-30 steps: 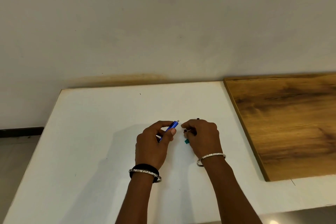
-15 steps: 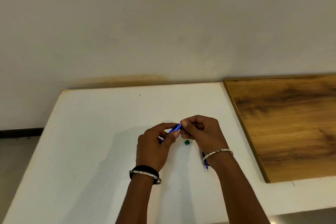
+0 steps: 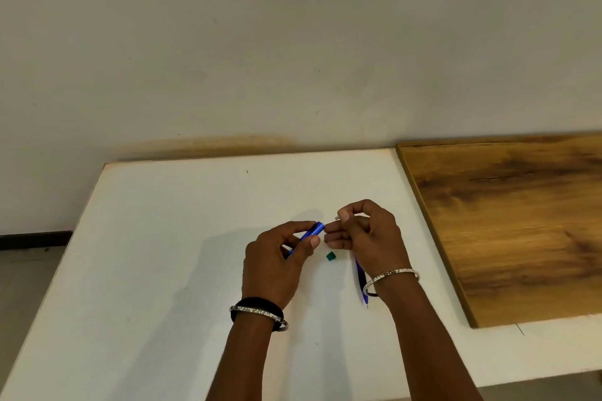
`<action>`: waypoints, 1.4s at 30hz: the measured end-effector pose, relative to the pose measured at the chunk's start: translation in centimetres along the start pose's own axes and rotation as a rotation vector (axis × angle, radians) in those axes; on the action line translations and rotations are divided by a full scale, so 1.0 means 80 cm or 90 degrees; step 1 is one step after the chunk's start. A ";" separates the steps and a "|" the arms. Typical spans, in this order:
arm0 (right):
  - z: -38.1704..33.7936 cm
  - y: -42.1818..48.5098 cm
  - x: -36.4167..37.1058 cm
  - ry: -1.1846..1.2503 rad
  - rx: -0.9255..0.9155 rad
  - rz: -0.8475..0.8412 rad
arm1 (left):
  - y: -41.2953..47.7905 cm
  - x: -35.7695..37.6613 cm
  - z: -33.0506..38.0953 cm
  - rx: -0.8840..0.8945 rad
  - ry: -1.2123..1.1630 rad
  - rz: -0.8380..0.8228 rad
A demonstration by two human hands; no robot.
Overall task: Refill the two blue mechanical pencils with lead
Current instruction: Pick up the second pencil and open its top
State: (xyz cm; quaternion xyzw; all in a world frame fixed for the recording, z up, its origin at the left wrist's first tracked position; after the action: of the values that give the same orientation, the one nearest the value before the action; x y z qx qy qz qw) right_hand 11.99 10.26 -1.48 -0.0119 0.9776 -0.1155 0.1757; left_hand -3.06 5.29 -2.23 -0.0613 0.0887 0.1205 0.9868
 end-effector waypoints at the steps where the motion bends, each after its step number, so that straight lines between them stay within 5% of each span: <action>1: 0.003 0.002 -0.003 -0.071 -0.014 0.041 | 0.000 0.000 0.000 -0.003 -0.001 0.003; 6: 0.014 0.005 -0.008 -0.403 -0.090 0.137 | 0.000 0.001 -0.001 -0.007 -0.003 0.021; 14: 0.017 0.003 0.002 -0.558 -0.106 0.062 | 0.000 0.001 -0.001 0.000 -0.006 0.033; 22: 0.015 0.002 0.002 -0.546 -0.106 0.068 | 0.001 -0.005 0.003 -0.004 -0.037 0.080; 31: 0.002 -0.002 0.003 -0.468 -0.175 0.188 | 0.004 -0.029 -0.003 -0.053 -0.072 0.248; 42: -0.005 -0.012 0.032 -0.402 -0.195 0.069 | 0.000 -0.031 -0.016 -0.171 0.195 0.098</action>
State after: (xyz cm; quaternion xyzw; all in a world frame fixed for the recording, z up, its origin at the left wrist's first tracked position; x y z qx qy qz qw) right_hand 9.42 9.25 -1.79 -0.0217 0.8803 0.0515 0.4711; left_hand -5.64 4.56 -2.98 -0.2026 0.2254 0.1953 0.9327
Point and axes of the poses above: each hand's wrist, its own y-axis towards the middle knuckle, its own x-axis out of the palm, z = x × y, the point moved 1 cm from there along y, towards the middle knuckle, and after that the axes turned 14 degrees about -y, right-handed, at the moved point
